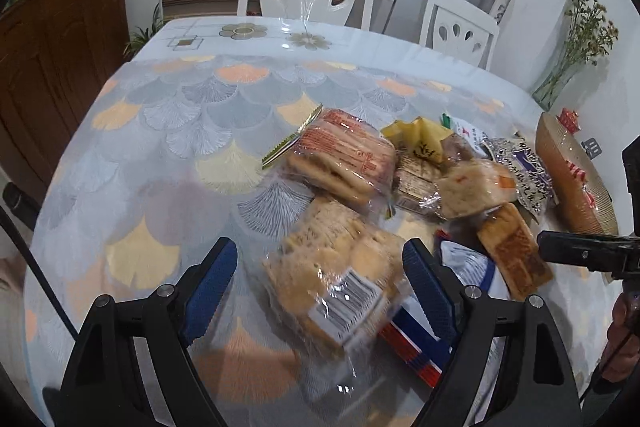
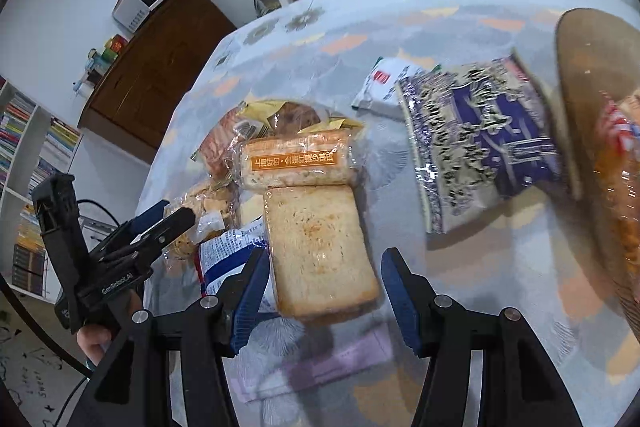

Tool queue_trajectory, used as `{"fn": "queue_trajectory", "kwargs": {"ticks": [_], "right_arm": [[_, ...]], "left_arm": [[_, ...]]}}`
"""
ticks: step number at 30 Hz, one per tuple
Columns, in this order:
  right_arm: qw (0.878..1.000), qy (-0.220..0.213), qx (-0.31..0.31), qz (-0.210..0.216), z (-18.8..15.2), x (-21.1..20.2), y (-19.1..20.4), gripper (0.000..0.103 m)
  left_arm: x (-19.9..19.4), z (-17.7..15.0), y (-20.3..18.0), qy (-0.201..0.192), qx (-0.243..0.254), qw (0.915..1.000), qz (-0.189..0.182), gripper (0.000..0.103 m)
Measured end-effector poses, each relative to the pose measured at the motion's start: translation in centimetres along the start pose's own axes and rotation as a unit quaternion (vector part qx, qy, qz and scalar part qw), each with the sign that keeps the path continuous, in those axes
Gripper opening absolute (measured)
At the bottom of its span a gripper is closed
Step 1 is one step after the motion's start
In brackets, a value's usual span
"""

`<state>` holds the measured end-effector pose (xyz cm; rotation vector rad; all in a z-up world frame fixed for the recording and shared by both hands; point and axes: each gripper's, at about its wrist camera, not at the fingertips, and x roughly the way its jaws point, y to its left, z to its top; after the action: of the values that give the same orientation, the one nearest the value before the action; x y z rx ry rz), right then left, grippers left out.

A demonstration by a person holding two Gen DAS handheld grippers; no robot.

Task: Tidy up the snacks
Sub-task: 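Grasp the barcoded biscuit bag with the left tool while the right tool grasps the toast slice pack, then carry both packs over the amber bowl and release them inside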

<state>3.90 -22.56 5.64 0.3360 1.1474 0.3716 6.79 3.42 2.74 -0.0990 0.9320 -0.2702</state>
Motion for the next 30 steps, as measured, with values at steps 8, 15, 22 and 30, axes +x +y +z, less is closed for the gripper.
{"fn": "queue_trajectory", "kwargs": {"ticks": [8, 15, 22, 30], "right_arm": [[1.000, 0.021, 0.006, 0.020, 0.5, 2.8, -0.3, 0.065], [0.999, 0.011, 0.003, 0.032, 0.1, 3.5, 0.2, 0.058], [0.999, -0.008, 0.026, 0.047, -0.5, 1.5, -0.4, 0.053], [0.999, -0.048, 0.016, 0.022, -2.9, -3.9, -0.6, 0.053]], "left_arm": [[0.4, -0.4, -0.2, 0.005, 0.011, 0.9997, -0.021, 0.087], [0.5, -1.0, -0.8, -0.003, 0.035, 0.9992, -0.021, 0.086], [-1.4, -1.1, -1.2, -0.020, 0.037, 0.9987, -0.029, 0.048], [-5.7, -2.6, -2.2, -0.051, 0.018, 0.9984, -0.016, 0.047]]}}
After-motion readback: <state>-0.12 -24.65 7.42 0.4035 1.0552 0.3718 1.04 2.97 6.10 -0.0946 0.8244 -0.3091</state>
